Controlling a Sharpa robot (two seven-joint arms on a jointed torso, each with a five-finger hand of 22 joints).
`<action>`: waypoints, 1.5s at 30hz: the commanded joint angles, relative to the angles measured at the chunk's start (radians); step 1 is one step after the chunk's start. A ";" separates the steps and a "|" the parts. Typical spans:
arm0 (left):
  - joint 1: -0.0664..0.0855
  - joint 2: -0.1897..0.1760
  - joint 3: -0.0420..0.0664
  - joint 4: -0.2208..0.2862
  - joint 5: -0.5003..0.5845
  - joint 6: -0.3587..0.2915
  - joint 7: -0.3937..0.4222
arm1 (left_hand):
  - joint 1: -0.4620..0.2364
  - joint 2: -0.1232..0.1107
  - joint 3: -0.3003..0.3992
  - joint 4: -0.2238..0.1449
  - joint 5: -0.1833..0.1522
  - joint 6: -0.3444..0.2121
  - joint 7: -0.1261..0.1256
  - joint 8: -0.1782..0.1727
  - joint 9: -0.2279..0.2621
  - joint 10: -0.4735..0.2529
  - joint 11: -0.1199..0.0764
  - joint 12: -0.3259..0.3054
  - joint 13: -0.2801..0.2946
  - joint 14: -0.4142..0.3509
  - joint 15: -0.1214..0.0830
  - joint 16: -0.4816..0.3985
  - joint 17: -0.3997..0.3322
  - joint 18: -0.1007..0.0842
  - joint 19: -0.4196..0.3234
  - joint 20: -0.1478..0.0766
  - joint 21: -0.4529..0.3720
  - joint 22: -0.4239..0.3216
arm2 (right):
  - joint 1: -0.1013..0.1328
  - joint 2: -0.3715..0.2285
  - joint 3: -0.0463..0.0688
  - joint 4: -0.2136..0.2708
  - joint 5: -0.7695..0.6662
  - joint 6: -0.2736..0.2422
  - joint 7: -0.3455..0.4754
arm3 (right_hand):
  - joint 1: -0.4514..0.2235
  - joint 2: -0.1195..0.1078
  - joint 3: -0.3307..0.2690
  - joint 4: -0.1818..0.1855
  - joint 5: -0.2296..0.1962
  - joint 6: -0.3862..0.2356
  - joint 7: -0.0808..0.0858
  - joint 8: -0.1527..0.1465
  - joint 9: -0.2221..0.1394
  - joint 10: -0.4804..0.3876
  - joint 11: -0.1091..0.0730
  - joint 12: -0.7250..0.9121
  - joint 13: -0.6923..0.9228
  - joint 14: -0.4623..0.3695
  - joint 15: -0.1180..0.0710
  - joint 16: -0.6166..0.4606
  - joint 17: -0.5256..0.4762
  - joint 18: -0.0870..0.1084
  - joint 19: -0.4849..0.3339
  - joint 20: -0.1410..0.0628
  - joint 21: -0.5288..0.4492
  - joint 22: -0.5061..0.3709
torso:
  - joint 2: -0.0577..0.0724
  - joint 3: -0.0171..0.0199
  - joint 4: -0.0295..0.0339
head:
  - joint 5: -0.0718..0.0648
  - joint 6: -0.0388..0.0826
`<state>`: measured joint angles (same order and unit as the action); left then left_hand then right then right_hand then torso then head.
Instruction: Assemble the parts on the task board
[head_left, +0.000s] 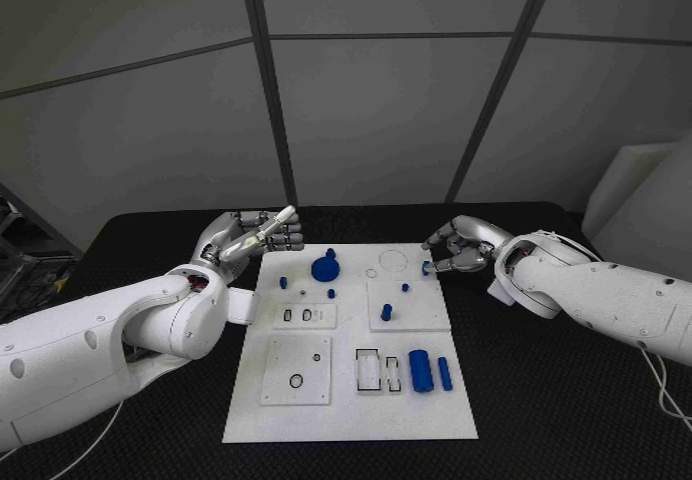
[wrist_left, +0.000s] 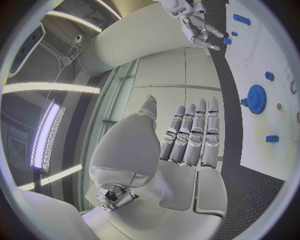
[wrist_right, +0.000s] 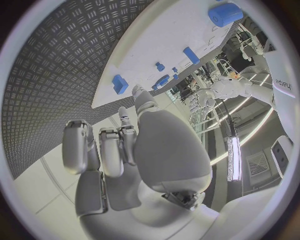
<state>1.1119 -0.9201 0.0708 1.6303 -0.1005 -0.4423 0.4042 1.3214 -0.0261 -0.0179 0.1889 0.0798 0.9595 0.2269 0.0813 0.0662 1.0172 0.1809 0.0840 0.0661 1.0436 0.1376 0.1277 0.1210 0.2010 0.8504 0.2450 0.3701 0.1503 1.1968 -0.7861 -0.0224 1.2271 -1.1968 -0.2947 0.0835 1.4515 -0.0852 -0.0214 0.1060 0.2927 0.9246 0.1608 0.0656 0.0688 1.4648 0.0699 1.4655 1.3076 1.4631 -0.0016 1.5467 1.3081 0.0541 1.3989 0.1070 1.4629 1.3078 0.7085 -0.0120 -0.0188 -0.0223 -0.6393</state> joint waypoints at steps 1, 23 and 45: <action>0.001 0.001 0.001 0.000 -0.006 0.012 0.006 | -0.004 0.007 -0.005 -0.002 -0.004 0.000 0.008 -0.007 -0.001 -0.004 0.004 -0.006 0.000 0.000 0.004 -0.004 0.001 -0.020 -0.003 0.004 -0.003 -0.001 | -0.002 0.005 0.000 -0.007 -0.009 0.029 0.004 | 0.006 0.009 -0.003 -0.001 0.007 0.006 0.005 0.005 0.002 0.030 0.009 -0.001 0.154 0.089 0.007 -0.004 0.174 0.001 0.002 0.007 -0.005 0.012 | 0.000 -0.0002 0.0003 | 0.000 -0.002; 0.001 0.003 0.001 -0.007 -0.006 0.012 0.005 | -0.003 0.007 -0.006 -0.003 -0.004 0.000 0.007 -0.007 0.000 -0.004 0.004 -0.006 0.000 -0.001 0.004 -0.005 0.001 -0.020 -0.004 0.004 -0.004 -0.002 | -0.017 0.033 0.000 -0.048 -0.029 0.055 -0.011 | 0.010 0.047 0.012 -0.004 0.008 0.079 -0.005 0.031 0.012 0.038 0.001 0.010 0.166 0.091 0.003 -0.002 0.183 -0.001 0.009 0.006 -0.001 0.022 | 0.000 -0.0002 0.0001 | 0.004 -0.011; 0.001 0.003 0.001 -0.012 -0.006 0.007 0.006 | -0.003 0.007 -0.006 -0.003 -0.004 0.000 0.007 -0.007 0.000 -0.004 0.004 -0.006 0.000 -0.001 0.004 -0.006 0.001 -0.020 -0.004 0.004 -0.004 -0.002 | -0.020 0.042 0.000 -0.065 -0.042 0.054 -0.019 | 0.001 0.062 0.022 0.002 0.002 0.101 -0.012 0.034 0.012 0.044 -0.005 0.018 0.173 0.092 -0.002 0.001 0.190 -0.003 0.016 0.002 0.003 0.031 | -0.001 -0.0003 -0.0009 | 0.004 -0.016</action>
<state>1.1115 -0.9182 0.0707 1.6180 -0.1005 -0.4419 0.4039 1.3214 -0.0261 -0.0208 0.1861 0.0798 0.9595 0.2269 0.0777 0.0662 1.0172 0.1809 0.0840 0.0661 1.0437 0.1376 0.1277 0.1207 0.2010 0.8504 0.2450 0.3701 0.1497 1.1755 -0.7460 -0.0225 1.1614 -1.2321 -0.2389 0.0644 1.4509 -0.0347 -0.0057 0.1086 0.3009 1.0183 0.1471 0.0927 0.0801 1.4656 0.0707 1.4796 1.3078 1.4667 0.0020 1.5468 1.3076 0.0542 1.4065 0.1067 1.4629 1.3075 0.7077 -0.0120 -0.0198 -0.0177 -0.6553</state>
